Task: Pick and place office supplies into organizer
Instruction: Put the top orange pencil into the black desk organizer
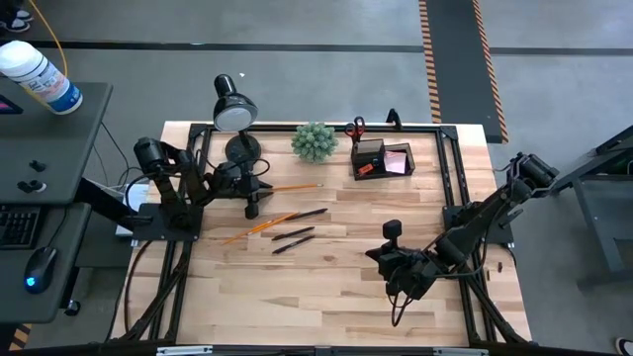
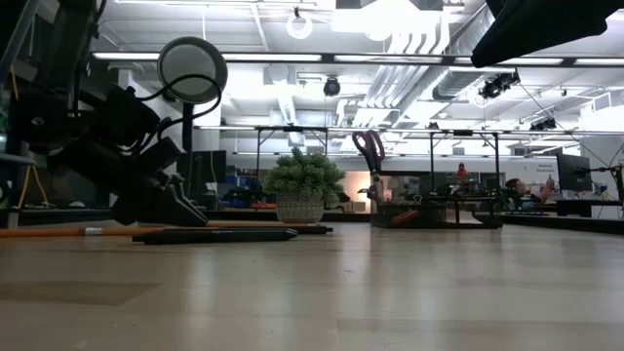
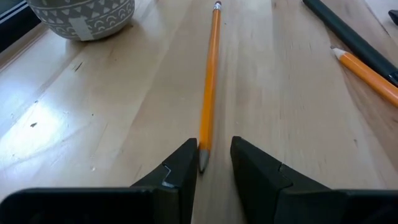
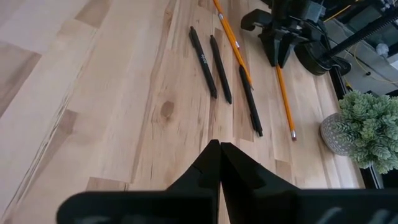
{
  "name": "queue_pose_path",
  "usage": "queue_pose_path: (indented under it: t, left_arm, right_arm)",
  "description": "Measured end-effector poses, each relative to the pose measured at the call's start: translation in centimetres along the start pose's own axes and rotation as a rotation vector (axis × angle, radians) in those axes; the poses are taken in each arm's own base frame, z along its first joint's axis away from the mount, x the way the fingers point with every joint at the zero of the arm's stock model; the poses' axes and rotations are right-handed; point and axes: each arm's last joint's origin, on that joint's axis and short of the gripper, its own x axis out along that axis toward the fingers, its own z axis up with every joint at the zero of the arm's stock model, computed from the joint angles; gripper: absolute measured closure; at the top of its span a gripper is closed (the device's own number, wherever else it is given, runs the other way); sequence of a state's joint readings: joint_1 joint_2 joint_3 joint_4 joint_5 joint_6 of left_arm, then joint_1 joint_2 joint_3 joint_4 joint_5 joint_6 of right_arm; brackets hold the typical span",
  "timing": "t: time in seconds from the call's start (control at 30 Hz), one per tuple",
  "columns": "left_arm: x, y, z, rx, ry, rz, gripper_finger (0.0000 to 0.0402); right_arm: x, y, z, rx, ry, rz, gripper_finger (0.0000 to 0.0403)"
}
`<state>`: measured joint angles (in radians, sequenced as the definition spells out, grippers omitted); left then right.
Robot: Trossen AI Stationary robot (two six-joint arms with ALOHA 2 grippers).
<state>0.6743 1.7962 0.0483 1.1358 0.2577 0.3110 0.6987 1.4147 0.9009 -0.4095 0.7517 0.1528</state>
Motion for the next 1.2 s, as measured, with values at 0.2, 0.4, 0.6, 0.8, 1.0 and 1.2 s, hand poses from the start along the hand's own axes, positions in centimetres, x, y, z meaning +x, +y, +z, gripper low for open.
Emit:
queue_pose_path:
  t: [0.2, 0.4, 0.6, 0.8, 1.0, 1.2]
  left_arm:
    - [-0.06, -0.03, -0.04, -0.001, 0.0, 0.001, 0.0309]
    - [-0.57, -0.26, -0.37, -0.001, -0.001, 0.007, 0.0309]
    - [-0.66, -0.3, -0.4, -0.011, -0.004, 0.004, 0.0309]
    - [-0.42, -0.2, -0.15, -0.024, -0.018, -0.009, 0.0309]
    - [0.18, 0.07, 0.28, -0.023, -0.025, -0.022, 0.0309]
    - [0.27, 0.07, 0.24, -0.021, -0.014, -0.031, 0.0319]
  right_arm:
    - [-0.01, 0.01, 0.0, 0.001, 0.0, 0.001, 0.0401]
    - [-0.01, 0.04, -0.01, 0.003, 0.001, 0.01, 0.0399]
    - [-0.01, 0.04, 0.02, 0.001, -0.001, 0.009, 0.0401]
    - [-0.01, 0.04, 0.02, -0.003, -0.002, 0.007, 0.0401]
    - [-0.01, 0.03, 0.02, -0.006, -0.002, 0.007, 0.0399]
    - [-0.01, 0.04, 0.02, -0.006, -0.002, 0.007, 0.0401]
